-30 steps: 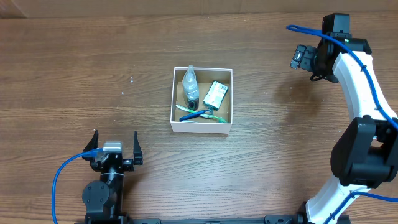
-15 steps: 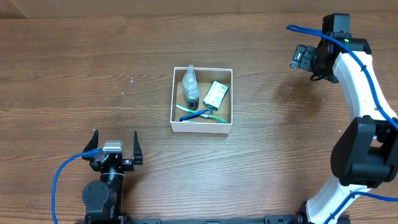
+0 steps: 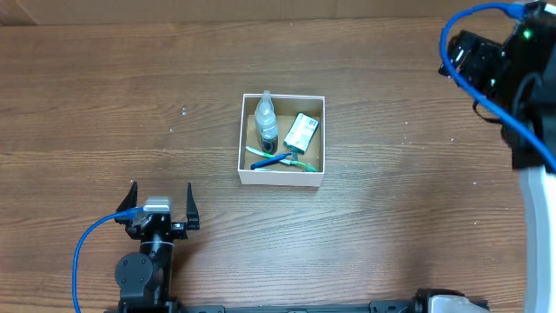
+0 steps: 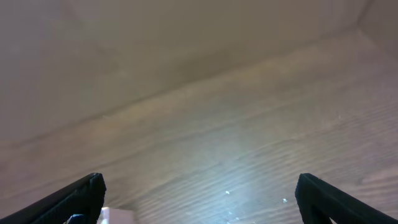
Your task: Pack container
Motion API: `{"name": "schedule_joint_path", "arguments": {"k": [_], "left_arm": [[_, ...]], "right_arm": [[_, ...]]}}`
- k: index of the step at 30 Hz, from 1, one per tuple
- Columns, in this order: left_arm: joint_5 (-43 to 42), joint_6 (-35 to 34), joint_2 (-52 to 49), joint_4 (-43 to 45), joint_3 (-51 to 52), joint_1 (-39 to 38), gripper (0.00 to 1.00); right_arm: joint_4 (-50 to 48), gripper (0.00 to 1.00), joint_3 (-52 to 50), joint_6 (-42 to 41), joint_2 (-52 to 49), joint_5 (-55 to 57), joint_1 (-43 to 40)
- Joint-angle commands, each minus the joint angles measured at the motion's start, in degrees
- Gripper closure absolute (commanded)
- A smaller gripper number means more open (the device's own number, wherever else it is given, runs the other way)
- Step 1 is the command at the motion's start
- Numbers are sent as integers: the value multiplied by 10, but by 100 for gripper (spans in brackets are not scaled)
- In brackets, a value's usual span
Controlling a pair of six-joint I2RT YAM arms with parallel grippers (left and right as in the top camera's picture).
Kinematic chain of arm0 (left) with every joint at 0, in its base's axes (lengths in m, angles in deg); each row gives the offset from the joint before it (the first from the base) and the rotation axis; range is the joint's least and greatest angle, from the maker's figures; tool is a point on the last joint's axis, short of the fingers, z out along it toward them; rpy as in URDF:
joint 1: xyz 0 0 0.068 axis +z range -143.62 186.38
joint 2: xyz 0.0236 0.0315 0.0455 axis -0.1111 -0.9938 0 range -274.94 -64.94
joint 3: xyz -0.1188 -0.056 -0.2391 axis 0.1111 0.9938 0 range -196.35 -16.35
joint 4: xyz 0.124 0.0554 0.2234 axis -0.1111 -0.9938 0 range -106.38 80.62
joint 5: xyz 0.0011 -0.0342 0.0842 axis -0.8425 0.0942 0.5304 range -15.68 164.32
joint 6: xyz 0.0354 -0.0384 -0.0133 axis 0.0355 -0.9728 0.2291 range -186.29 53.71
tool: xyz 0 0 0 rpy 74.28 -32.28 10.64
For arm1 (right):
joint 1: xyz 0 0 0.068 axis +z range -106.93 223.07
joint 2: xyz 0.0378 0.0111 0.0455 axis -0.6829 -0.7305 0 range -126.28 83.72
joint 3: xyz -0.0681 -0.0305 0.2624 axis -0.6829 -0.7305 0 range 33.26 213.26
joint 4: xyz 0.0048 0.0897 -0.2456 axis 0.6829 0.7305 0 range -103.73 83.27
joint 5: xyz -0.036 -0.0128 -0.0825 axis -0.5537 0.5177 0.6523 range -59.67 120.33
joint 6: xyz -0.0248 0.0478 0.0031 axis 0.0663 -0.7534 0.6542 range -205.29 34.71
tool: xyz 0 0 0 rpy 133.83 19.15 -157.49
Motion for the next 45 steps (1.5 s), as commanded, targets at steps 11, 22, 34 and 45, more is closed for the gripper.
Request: {"name": "schedule_joint_path", "arguments": {"k": [11,22,34,45], "left_arm": [[8,0,7,0,3,2,0],[8,0,7,0,3,2,0],[8,0,7,0,3,2,0],[8,0,7,0,3,2,0]], "right_arm": [[-52,0,-268,37,344,74,82],[-549,0,-771,37,661,-92,58],[-592,0,-922,37,778,-92,46],[-517,0,-944,37,778,-61,46]]}}
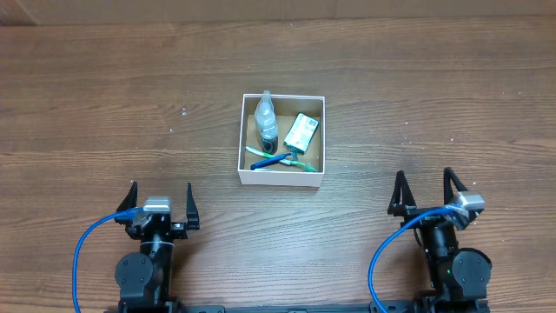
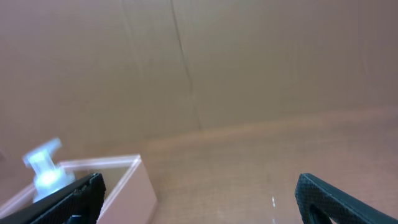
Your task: Pack container
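Note:
A white square box (image 1: 282, 177) sits mid-table. Inside it lie a clear spray bottle (image 1: 267, 117), a green and white packet (image 1: 302, 130) and toothbrushes (image 1: 280, 161). My left gripper (image 1: 162, 193) rests open at the near left edge, nothing between its fingers. At the near right my right gripper (image 1: 426, 183) stands open and empty. In the right wrist view the box corner (image 2: 127, 186) and the bottle's spray head (image 2: 43, 168) show at the left, blurred, with the right gripper (image 2: 199, 199) spread wide.
Brown wooden table (image 1: 104, 104) all round the box. Blue cables (image 1: 82, 252) loop from both arm bases at the near edge. A cardboard wall (image 2: 186, 62) stands beyond the table's far side.
My right arm was raised at the far right corner; now it sits at the near right edge, gripper open. Its camera now faces the box. Left arm and box contents are unchanged.

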Motion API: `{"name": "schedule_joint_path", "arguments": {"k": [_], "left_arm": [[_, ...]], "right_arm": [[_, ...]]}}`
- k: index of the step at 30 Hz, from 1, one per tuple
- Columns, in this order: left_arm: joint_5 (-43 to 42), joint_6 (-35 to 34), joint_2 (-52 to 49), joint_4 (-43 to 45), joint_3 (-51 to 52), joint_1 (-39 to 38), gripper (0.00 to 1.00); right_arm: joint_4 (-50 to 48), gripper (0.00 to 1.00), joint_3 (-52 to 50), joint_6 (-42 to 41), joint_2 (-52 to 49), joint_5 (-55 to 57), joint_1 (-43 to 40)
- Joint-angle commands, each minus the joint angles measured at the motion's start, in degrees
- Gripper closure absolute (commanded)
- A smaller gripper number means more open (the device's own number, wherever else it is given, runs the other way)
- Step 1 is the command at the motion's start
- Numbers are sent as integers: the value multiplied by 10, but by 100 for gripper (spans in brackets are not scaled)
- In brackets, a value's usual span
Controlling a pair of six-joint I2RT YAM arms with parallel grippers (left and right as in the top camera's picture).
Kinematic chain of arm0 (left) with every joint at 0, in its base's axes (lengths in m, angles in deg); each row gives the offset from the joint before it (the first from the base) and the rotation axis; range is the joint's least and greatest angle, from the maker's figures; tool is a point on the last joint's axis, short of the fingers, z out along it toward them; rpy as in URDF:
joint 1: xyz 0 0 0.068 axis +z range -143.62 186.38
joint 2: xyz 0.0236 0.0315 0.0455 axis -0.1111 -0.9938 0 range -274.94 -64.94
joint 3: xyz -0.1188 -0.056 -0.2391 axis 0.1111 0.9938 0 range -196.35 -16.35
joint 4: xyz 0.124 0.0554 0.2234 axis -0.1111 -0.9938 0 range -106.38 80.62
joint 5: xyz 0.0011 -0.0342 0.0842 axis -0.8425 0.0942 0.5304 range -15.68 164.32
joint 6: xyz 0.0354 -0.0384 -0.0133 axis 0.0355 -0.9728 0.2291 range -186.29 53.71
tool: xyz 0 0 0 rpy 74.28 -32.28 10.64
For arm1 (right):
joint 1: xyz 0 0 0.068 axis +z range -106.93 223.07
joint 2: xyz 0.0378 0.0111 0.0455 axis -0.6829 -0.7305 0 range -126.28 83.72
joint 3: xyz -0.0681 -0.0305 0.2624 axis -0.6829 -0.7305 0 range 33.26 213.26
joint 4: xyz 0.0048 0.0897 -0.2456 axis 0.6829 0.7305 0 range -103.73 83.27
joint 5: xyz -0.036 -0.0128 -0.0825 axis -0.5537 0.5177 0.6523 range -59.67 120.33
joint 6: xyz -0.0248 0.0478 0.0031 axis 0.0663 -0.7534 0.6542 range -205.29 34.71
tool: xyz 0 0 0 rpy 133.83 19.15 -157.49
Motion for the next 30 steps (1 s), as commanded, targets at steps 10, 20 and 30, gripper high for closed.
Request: {"name": "schedule_joint_path", "arguments": {"k": [10,20,30], "left_arm": [[7,0,6,0,2,2,0],[7,0,6,0,2,2,0],[7,0,6,0,2,2,0]], "right_arm": [[49,0,-6,45,5,1,-1],[49,0,-6,104,5,8,-1],[49,0,-6,104,5,8,-1]]}}
